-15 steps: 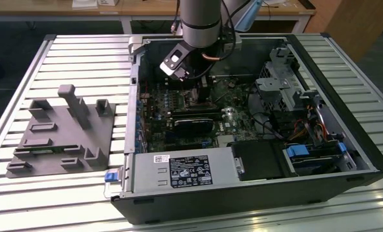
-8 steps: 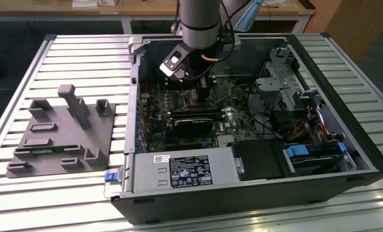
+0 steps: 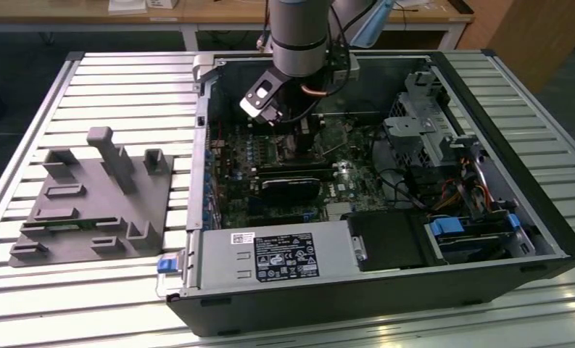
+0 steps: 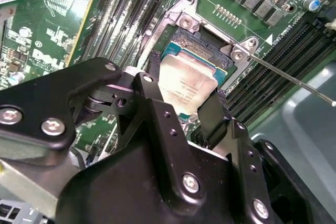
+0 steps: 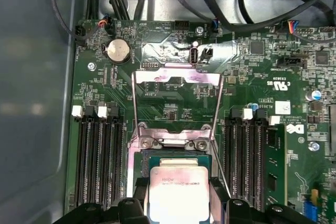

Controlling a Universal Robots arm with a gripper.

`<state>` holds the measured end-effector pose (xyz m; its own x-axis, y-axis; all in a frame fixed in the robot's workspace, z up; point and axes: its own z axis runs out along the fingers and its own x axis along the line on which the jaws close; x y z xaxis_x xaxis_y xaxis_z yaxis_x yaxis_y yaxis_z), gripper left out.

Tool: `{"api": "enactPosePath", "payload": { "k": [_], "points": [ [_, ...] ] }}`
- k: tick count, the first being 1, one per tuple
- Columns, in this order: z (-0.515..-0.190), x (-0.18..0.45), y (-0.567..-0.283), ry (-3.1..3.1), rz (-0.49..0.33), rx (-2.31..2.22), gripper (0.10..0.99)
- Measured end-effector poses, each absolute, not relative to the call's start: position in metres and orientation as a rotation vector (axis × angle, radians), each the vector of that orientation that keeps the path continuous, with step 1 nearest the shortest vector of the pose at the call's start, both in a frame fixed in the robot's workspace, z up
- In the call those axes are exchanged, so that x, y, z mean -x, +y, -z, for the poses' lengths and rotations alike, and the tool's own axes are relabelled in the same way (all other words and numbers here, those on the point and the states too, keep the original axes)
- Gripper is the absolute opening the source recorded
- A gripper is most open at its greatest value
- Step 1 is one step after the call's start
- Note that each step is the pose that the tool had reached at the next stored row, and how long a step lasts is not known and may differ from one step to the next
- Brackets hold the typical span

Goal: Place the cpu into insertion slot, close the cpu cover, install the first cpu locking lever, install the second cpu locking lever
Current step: 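Place the cpu into insertion slot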

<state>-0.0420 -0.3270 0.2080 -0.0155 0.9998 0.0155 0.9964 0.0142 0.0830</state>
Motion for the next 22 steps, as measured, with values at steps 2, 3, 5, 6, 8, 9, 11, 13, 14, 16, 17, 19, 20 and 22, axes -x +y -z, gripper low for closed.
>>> {"api": "enactPosePath", "payload": {
  "k": [2,3,5,6,8,9,11,13,14,16,17,19,20,22],
  "points": [
    [-0.206,0.042,-0.327,2.203,-0.108,-2.17,0.541],
    [-0.205,0.042,-0.326,2.203,-0.108,-2.17,0.541],
    [-0.204,0.043,-0.326,2.2,-0.108,-2.173,0.541],
    [-0.203,0.043,-0.326,2.196,-0.108,-2.177,0.541],
    [-0.202,0.043,-0.326,2.189,-0.108,-2.184,0.541],
    [-0.202,0.044,-0.326,2.188,-0.108,-2.185,0.541],
    [-0.2,0.044,-0.326,2.183,-0.108,-2.189,0.541],
    [-0.199,0.044,-0.325,2.178,-0.107,-2.195,0.541],
    [-0.199,0.044,-0.325,2.174,-0.107,-2.198,0.541],
    [-0.198,0.044,-0.324,2.167,-0.107,-2.204,0.541],
    [-0.197,0.044,-0.324,2.165,-0.107,-2.207,0.541],
    [-0.196,0.044,-0.323,2.161,-0.107,-2.21,0.541],
    [-0.196,0.044,-0.323,2.16,-0.107,-2.211,0.541],
    [-0.195,0.044,-0.323,2.159,-0.106,-2.212,0.541]
  ]
}}
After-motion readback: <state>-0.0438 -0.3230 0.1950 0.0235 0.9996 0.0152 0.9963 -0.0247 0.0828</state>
